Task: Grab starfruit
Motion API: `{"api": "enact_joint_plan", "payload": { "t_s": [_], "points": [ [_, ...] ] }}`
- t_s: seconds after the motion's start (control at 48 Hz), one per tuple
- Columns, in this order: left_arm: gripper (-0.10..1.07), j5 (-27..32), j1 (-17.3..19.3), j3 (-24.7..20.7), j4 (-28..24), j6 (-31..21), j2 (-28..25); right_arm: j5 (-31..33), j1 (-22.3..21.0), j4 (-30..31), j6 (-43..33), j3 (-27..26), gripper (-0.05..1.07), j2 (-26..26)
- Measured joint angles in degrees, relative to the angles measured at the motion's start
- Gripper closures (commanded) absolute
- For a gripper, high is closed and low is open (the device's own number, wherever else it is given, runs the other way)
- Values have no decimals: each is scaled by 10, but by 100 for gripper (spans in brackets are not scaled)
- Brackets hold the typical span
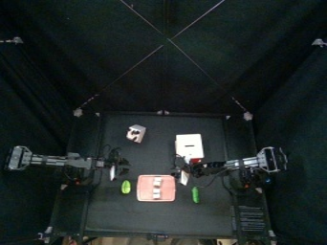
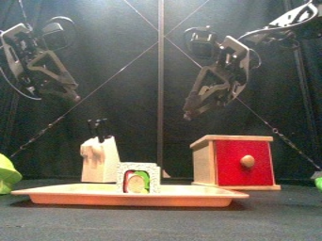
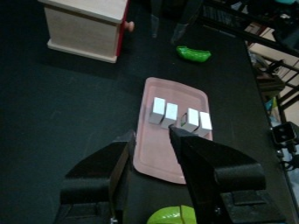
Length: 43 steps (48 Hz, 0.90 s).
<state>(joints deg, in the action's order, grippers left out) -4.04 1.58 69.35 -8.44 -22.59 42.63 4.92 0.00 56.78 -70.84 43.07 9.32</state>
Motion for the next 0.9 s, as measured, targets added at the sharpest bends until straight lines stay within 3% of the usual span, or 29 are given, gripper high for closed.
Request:
{"api": "enact_joint_plan", "payload": {
  "t_s": [0.229,0.417,0.646,0.896],
  "points": [
    [21,-4,-53,5,5,-4,-3,0,2,4,0,-21,28,-26],
    [22,57,-114,-11,59,-4,-10,0,12,4,0,-32,28,-29],
    [26,96,-132,-29,90,-4,-63,3,33,5,0,-33,28,-37],
    [35,261,-140,-72,207,-20,-90,5,42,11,0,-33,28,-37]
  ]
}}
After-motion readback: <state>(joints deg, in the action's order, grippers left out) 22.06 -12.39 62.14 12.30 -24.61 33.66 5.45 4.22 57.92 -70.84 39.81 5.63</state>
